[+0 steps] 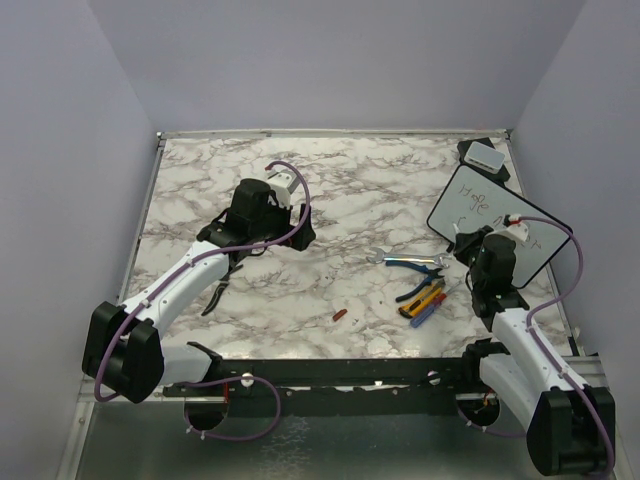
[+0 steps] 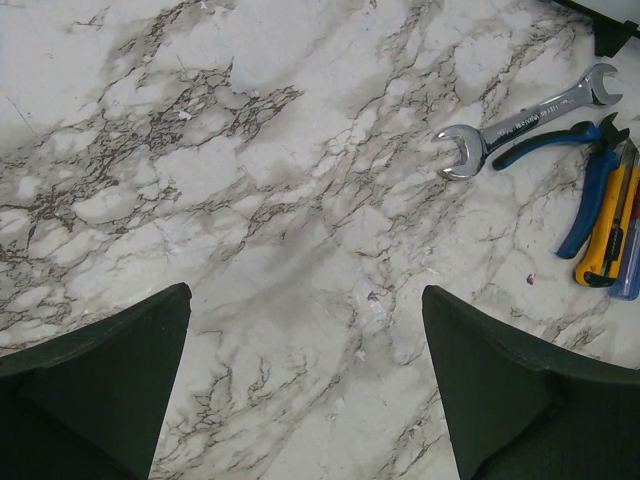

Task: Write a sentence on the whiteboard

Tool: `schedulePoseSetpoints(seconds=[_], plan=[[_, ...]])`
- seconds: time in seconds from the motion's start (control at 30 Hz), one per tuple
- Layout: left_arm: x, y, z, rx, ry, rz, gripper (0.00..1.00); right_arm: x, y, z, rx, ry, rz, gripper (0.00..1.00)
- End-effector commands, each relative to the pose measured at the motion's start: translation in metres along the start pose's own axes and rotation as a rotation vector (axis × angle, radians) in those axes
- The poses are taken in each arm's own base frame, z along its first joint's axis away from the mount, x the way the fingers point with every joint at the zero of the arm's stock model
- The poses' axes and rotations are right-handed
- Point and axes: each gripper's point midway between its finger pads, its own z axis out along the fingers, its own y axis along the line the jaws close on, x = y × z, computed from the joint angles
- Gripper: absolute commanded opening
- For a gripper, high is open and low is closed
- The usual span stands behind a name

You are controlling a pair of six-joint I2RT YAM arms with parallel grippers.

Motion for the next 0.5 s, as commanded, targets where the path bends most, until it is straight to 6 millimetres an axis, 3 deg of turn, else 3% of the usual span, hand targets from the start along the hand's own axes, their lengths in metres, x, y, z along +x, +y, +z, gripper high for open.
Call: schedulePoseSetpoints(seconds=[0.0,0.47], plan=[[-0.006,0.0002,-0.0053,-0.002,-0.029,0.007,0.99,-0.0132,-0.0054,0.0026,0.033,-0.061,-0.002,0.01],[-0.0057,-0.0001,-0.0053,0.0,-0.028,0.007,0.99,-0.0102,-0.0143,0.0058,0.081,-0.059,-0.006,0.01]])
